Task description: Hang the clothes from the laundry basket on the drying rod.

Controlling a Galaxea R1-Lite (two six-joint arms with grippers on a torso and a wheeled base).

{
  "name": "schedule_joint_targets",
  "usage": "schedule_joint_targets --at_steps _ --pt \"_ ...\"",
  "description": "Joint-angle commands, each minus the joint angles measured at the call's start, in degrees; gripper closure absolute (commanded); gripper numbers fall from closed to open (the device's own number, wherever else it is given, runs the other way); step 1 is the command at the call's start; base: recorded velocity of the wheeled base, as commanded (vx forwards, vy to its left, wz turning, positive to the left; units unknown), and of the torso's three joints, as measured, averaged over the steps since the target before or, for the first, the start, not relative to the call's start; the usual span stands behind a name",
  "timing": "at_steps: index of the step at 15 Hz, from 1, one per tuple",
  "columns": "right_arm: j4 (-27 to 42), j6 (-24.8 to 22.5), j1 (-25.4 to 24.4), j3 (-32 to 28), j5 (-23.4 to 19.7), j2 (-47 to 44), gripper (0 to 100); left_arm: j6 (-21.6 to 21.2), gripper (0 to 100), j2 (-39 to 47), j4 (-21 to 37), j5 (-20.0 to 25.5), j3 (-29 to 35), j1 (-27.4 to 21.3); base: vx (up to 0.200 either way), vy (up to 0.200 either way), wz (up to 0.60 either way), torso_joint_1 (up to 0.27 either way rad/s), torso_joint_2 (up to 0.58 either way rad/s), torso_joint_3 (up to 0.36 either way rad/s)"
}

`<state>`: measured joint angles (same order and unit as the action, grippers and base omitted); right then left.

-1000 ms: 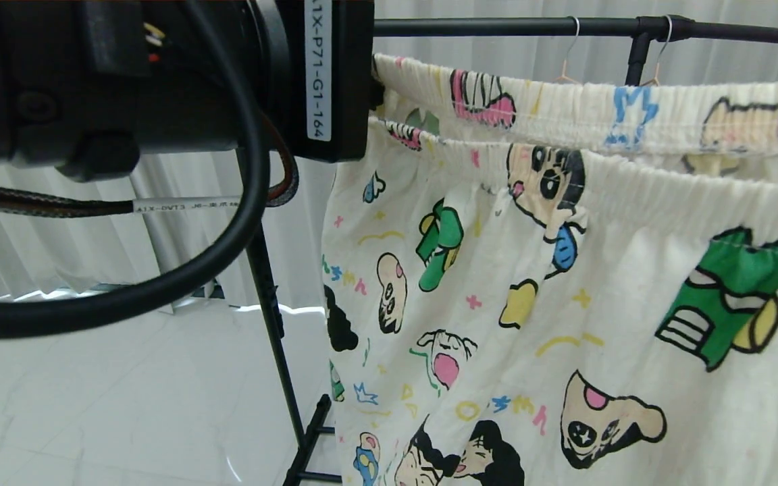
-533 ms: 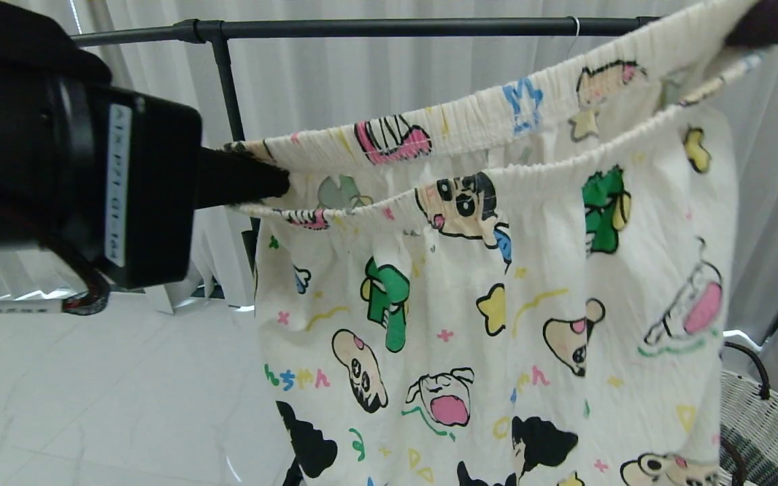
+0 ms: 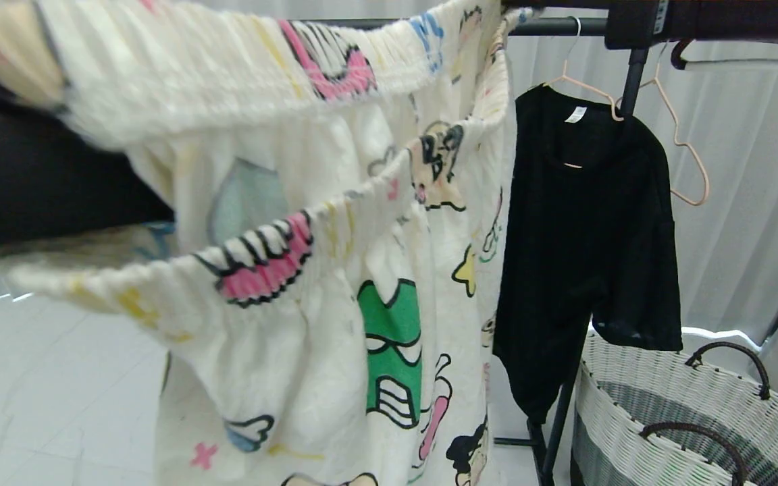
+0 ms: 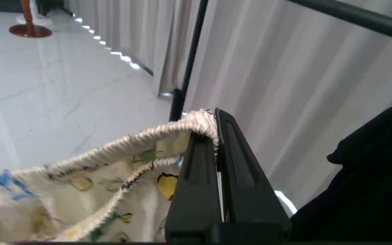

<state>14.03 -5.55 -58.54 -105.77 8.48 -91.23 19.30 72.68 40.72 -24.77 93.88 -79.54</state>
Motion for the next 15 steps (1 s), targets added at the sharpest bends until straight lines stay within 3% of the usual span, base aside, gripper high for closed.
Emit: schedule_joint_targets --at_steps 1,5,12,15 --pt "-0.06 0.01 0.0 0.03 0.04 -1.14 100 0.13 100 -2.28 -0.02 -0.01 -0.01 -3.51 0.0 0.0 0.0 0.0 0.0 0.0" --pt "-0.06 -0.08 0.0 0.03 0.04 -1.14 100 0.13 100 -2.19 -0.02 -0.01 0.25 -8.61 0.0 0.0 0.0 0.0 0.0 0.0" --pt "0.21 0.01 0.27 0.21 0.22 -0.79 100 0.13 100 -2.1 -0.02 -0.01 -0.28 -8.43 0.0 0.0 0.0 0.0 0.0 0.0" --pt "4.34 -0.17 3.34 2.49 1.18 2.99 100 -4.8 100 -1.49 0.06 -1.51 -5.73 3.34 0.0 0.0 0.0 0.0 0.0 0.0"
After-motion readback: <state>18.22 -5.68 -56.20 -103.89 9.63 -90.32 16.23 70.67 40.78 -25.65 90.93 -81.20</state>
